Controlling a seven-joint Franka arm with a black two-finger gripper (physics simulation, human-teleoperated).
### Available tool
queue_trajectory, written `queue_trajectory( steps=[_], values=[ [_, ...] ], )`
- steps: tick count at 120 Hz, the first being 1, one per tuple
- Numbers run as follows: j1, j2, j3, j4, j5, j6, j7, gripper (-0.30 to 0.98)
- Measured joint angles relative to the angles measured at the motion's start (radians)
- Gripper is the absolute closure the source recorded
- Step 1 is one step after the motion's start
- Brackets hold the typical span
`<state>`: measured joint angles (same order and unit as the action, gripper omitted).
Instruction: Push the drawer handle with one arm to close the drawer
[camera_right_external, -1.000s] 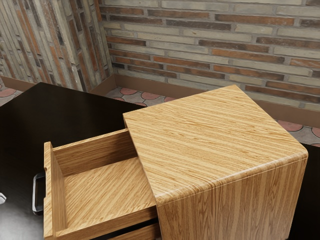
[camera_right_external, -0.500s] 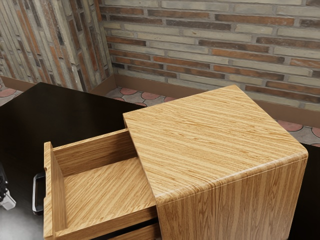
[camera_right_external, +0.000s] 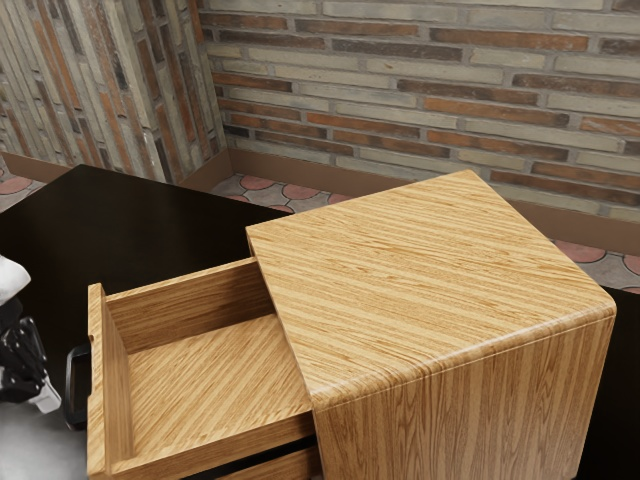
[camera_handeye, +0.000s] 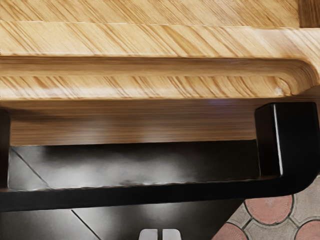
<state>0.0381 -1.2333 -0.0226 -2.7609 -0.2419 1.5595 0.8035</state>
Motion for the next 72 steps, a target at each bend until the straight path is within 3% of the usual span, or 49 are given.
queue_trajectory(
  steps=[72],
  values=[
    [-0.010,0.074,-0.078,0.027,-0.046,0.066,-0.078,0.79]
  ],
)
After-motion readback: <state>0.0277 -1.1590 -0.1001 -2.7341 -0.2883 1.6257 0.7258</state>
